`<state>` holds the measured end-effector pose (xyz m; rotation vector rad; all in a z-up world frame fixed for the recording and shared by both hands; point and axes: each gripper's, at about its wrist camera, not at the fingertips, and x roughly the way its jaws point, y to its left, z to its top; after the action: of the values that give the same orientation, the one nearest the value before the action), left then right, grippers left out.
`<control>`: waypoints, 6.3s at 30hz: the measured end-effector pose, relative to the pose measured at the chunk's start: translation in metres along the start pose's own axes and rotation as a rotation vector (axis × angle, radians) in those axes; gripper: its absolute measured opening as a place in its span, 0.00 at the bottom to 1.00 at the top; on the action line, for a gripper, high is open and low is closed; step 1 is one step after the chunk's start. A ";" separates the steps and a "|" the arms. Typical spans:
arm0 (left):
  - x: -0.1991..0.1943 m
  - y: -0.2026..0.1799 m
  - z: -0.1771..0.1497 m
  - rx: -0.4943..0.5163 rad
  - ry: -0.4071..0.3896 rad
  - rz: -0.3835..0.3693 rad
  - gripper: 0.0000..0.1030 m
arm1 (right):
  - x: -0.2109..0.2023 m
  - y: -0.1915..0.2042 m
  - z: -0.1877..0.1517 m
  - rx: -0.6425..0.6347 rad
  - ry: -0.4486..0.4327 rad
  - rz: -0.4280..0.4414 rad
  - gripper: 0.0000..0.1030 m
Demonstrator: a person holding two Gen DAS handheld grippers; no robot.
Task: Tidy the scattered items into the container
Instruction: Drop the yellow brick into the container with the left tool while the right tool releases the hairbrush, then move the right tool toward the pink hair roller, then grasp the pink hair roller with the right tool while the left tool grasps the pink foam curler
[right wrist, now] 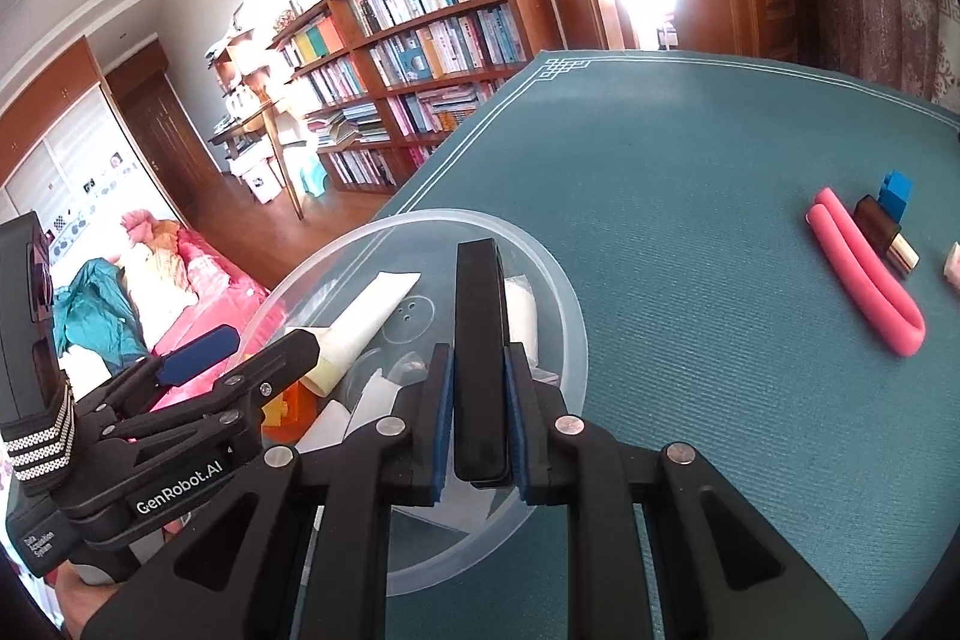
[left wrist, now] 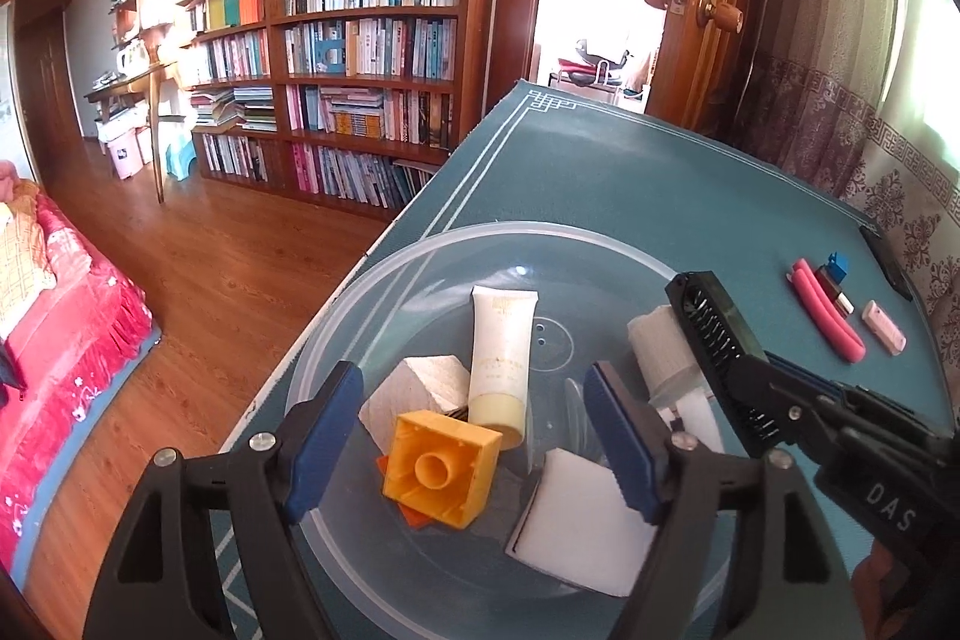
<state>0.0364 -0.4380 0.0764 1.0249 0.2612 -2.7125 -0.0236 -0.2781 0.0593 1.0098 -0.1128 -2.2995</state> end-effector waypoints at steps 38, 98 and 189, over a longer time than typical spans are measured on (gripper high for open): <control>-0.005 0.029 -0.008 -0.087 0.006 0.030 0.80 | 0.029 0.039 0.007 -0.146 0.095 0.133 0.21; -0.010 -0.150 0.010 0.256 -0.017 -0.103 0.86 | -0.106 -0.241 0.003 0.219 -0.115 -0.368 0.47; 0.094 -0.290 0.012 0.392 0.108 -0.134 0.40 | -0.075 -0.289 0.018 0.129 -0.049 -0.257 0.31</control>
<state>-0.1191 -0.1773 0.0471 1.2997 -0.2031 -2.9013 -0.1427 -0.0053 0.0301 1.0864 -0.1613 -2.5791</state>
